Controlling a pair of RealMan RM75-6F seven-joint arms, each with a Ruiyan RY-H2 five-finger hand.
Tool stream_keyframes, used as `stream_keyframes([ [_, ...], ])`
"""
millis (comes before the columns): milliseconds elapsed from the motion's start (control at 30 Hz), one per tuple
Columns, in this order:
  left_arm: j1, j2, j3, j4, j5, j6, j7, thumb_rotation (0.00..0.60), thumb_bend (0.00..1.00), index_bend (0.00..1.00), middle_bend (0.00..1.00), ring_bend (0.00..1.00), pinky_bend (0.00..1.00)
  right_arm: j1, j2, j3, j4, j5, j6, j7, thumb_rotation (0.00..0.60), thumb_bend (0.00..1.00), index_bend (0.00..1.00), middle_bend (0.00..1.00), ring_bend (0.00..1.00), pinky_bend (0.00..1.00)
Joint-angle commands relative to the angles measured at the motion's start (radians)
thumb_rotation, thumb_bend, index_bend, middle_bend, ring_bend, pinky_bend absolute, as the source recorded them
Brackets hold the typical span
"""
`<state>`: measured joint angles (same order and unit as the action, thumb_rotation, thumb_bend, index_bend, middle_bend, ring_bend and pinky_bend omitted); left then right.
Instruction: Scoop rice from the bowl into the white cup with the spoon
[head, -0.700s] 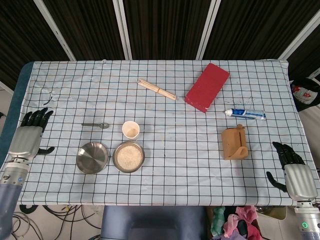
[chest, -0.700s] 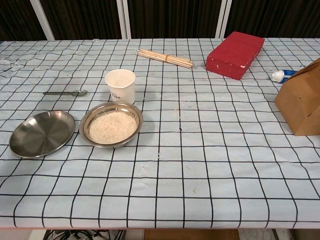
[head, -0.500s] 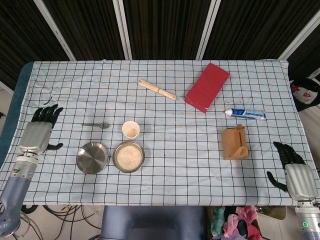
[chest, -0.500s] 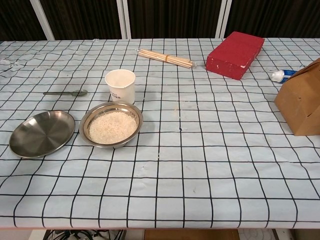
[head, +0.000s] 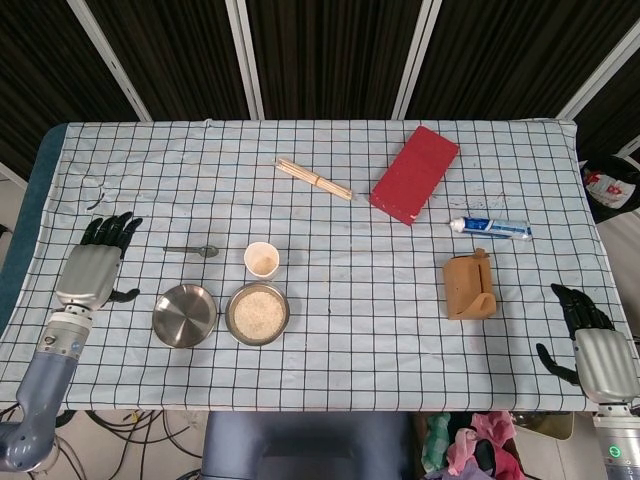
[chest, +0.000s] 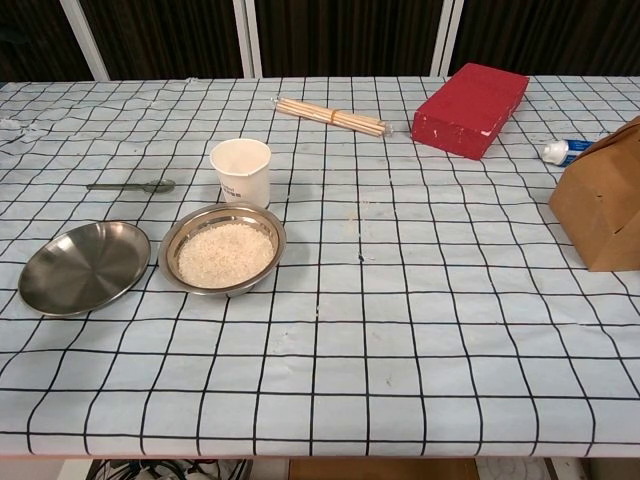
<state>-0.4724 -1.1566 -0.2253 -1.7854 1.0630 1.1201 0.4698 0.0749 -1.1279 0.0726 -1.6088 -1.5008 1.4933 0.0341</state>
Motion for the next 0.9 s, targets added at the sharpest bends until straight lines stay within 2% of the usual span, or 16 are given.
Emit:
stream_keyframes([
  [33,-0.009,-0.004,0.000,-0.002,-0.017,-0.002,0.011,0.600,0.02,0.00,0.00,0.00,0.00,0.001,0.000,0.000,-0.002,0.002,-0.003,-0.001,0.600,0.27,0.08,0.09,0.08,0.22],
  [400,-0.073,-0.036,-0.012,0.021,-0.132,-0.024,0.086,0.600,0.03,0.00,0.00,0.00,0.00,0.006,0.003,0.002,-0.013,0.020,-0.026,0.011,0.600,0.27,0.08,0.09,0.08,0.22],
  [467,-0.087,-0.046,-0.015,0.033,-0.155,-0.029,0.102,0.600,0.04,0.00,0.01,0.01,0.03,0.006,0.005,0.002,-0.015,0.024,-0.030,0.013,0.600,0.27,0.08,0.09,0.08,0.22],
  [533,-0.105,-0.060,-0.018,0.054,-0.182,-0.030,0.125,0.600,0.05,0.00,0.11,0.12,0.16,0.006,0.008,0.003,-0.020,0.029,-0.032,0.020,0.600,0.27,0.08,0.09,0.08,0.22],
  [633,-0.129,-0.080,-0.021,0.088,-0.212,-0.033,0.154,0.600,0.09,0.00,0.46,0.47,0.54,0.007,0.011,0.003,-0.024,0.035,-0.039,0.026,0.600,0.27,0.08,0.10,0.08,0.22],
  [700,-0.151,-0.095,-0.025,0.115,-0.244,-0.047,0.173,0.600,0.11,0.03,0.61,0.60,0.68,0.007,0.012,0.003,-0.027,0.036,-0.042,0.028,0.600,0.27,0.08,0.10,0.08,0.22],
  [800,-0.184,-0.115,-0.026,0.159,-0.279,-0.066,0.207,0.600,0.15,0.15,0.80,0.76,0.81,0.007,0.015,0.001,-0.030,0.037,-0.046,0.028,0.600,0.27,0.08,0.11,0.08,0.22],
  [900,-0.213,-0.136,-0.022,0.204,-0.316,-0.087,0.238,0.600,0.18,0.24,0.91,0.86,0.89,0.007,0.017,0.001,-0.034,0.041,-0.050,0.028,0.600,0.28,0.08,0.11,0.08,0.22],
])
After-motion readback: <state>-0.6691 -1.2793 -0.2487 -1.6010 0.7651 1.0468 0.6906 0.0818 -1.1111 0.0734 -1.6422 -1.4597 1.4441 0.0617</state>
